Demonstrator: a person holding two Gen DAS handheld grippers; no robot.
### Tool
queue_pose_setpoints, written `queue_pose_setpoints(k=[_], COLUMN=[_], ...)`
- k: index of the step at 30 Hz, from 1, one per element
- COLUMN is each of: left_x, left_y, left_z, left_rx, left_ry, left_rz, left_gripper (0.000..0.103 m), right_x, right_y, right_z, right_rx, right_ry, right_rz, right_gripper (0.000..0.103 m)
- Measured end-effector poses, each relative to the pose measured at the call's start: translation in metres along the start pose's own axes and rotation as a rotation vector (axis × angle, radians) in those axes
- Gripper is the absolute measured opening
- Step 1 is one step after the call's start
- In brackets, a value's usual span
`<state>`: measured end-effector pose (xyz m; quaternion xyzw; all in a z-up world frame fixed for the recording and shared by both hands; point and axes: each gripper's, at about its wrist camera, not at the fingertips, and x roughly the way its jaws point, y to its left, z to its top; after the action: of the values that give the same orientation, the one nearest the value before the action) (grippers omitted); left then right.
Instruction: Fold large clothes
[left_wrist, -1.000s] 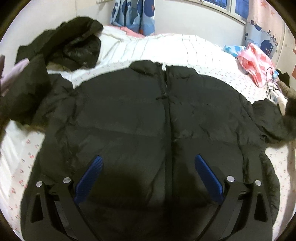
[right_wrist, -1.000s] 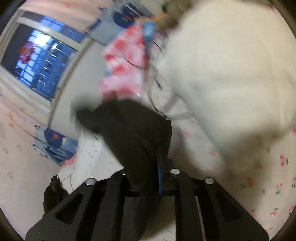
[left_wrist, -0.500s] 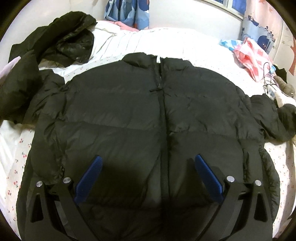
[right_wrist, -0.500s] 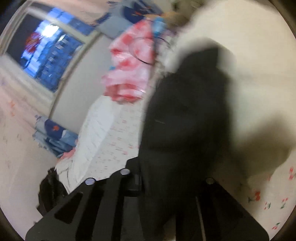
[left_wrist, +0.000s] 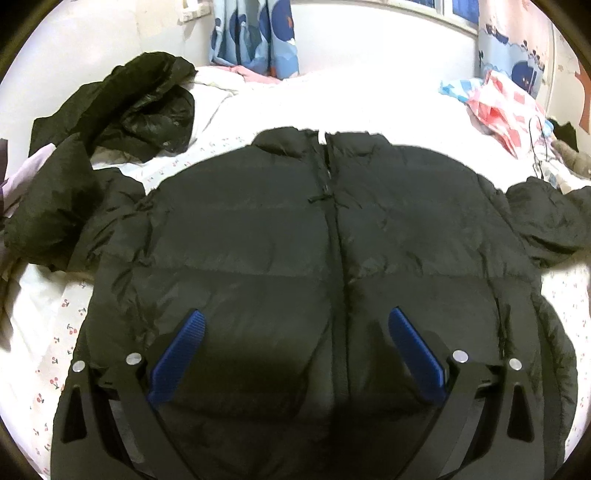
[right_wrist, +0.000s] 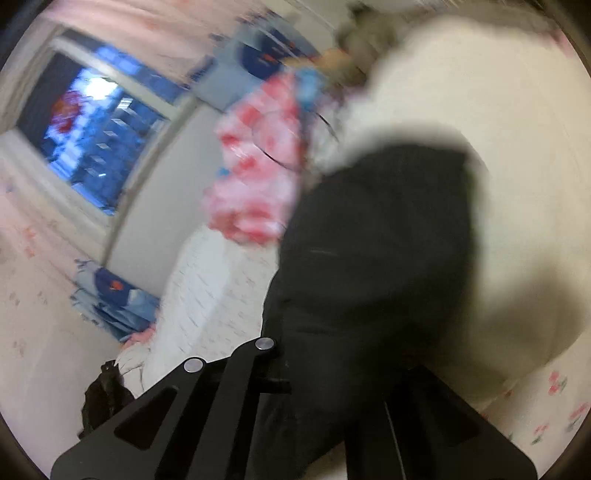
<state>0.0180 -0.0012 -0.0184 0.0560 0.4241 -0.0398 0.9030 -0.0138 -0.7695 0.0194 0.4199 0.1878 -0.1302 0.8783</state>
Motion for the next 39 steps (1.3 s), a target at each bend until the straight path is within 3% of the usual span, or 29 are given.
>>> queue_pose_setpoints(k=[3, 5, 7, 11, 14, 16, 20, 23, 28, 31, 34, 39], left_x=[-0.006, -0.005, -0.001, 0.005, 0.004, 0.005, 0.005, 0.006, 0.000, -0.007, -0.014, -0.026], left_y=[0.002, 0.001, -0.002, -0.002, -0.001, 0.001, 0.000, 0.003, 0.019, 0.032, 0.048, 0.073], left_z=[0.002, 0.002, 0.001, -0.002, -0.001, -0.002, -0.002, -0.002, 0.001, 0.004, 0.007, 0.009], left_rx=[-0.020, -0.016, -0.005, 0.002, -0.001, -0.006, -0.007, -0.015, -0.083, -0.127, -0.155, -0.199], left_ry=[-0.039, -0.037, -0.016, 0.024, 0.024, 0.028, 0.032, 0.039, 0.040, 0.033, 0.020, -0.015], left_rz=[-0.002, -0.008, -0.017, -0.043, -0.039, -0.041, -0.043, -0.057, -0.111, -0.133, -0.135, -0.112], left_gripper=[0.096, 0.096, 0.096, 0.096, 0.096, 0.096, 0.096, 0.096, 0.096, 0.096, 0.096, 0.096], right_x=[-0.029, -0.036, -0.026, 0.016, 0.022, 0.017, -0.007, -0.012, -0.025, -0.024, -0.020, 0.013], right_y=[0.027, 0.035, 0.021, -0.039, -0.074, -0.065, -0.020, 0.001, 0.090, 0.175, 0.269, 0.392], right_z=[0.026, 0.037, 0.037, 0.013, 0.000, 0.002, 0.013, 0.014, 0.014, 0.004, -0.029, -0.124], right_rx=[-0.039, -0.057, -0.030, 0.110, 0.256, 0.205, 0.094, 0.112, -0.002, -0.124, -0.277, -0.454], right_ry=[-0.100, -0.150, -0.122, 0.043, 0.040, 0.012, -0.098, -0.091, -0.095, -0.080, -0.044, 0.070], right_rz=[0.112, 0.124, 0.087, -0.034, 0.029, 0.029, 0.140, 0.186, 0.295, 0.361, 0.418, 0.501], right_gripper=[0.002, 0.002, 0.002, 0.004, 0.004, 0.003, 0.003, 0.003, 0.003, 0.003, 0.003, 0.003])
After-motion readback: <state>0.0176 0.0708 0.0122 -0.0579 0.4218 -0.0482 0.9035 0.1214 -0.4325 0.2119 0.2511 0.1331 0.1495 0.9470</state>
